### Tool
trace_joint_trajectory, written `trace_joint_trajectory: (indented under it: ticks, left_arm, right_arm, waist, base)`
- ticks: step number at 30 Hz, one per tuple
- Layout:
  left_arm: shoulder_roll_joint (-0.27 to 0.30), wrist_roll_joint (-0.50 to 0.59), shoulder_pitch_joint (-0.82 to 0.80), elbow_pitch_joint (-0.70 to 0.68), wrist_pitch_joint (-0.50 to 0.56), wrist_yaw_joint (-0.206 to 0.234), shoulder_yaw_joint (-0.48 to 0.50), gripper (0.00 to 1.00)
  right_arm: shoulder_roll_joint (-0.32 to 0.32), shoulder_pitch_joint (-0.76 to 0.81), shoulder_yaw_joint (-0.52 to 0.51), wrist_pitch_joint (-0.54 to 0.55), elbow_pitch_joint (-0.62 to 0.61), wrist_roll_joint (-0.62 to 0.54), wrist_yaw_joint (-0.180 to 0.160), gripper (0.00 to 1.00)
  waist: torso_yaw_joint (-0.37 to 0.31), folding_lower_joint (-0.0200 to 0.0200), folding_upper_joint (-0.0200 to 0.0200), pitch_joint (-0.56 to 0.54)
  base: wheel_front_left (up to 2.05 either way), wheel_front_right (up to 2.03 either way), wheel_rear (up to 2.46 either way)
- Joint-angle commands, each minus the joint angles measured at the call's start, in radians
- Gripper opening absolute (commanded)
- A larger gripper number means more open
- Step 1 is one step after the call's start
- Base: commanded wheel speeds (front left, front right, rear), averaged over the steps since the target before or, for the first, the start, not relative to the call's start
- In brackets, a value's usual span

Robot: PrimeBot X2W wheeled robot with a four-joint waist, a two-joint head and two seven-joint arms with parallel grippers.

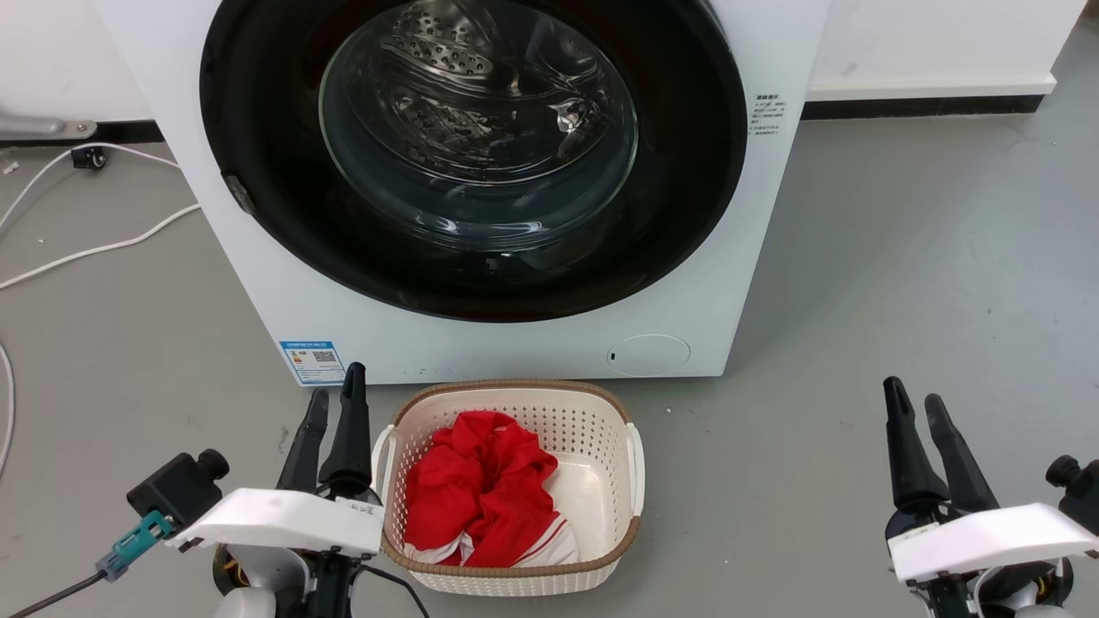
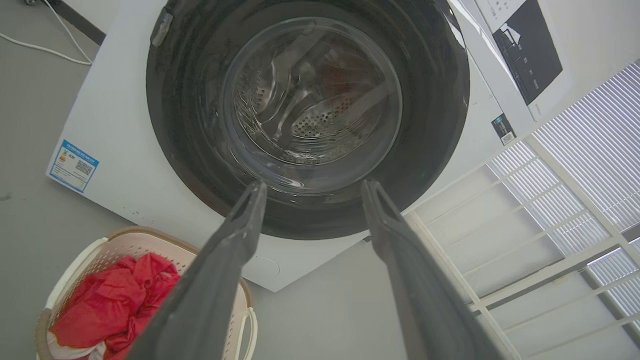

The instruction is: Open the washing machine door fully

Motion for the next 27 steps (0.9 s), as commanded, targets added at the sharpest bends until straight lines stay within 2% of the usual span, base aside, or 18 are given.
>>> trace_joint_trajectory:
  ticks: [1,12,27]
  left_arm:
    - [0.003,0.037,-0.016,-0.016,-0.011,0.003,-0.005,1.00]
    - [0.003,0.217,0.002,-0.023,-0.043,0.010,-0.013,1.00]
    - [0.003,0.399,0.005,-0.030,-0.083,0.022,-0.046,1.00]
  right_arm:
    - [0.000,0.000,0.005,-0.006,-0.022,-0.033,0.000,1.00]
    - [0.001,0.016,0.013,-0.014,-0.047,-0.176,0.000,1.00]
    - [0.002,0.031,0.016,-0.019,-0.069,-0.331,0.000,1.00]
  waist:
    - [-0.001,0.0000,-0.0001,0.000]
    - [0.000,0.0000,-0.0001,-0.002]
    - [0.011,0.0000,-0.0001,-0.001]
  base:
    - [0.00,0.00,0.00]
    - [0.00,0.00,0.00]
    - [0.00,0.00,0.00]
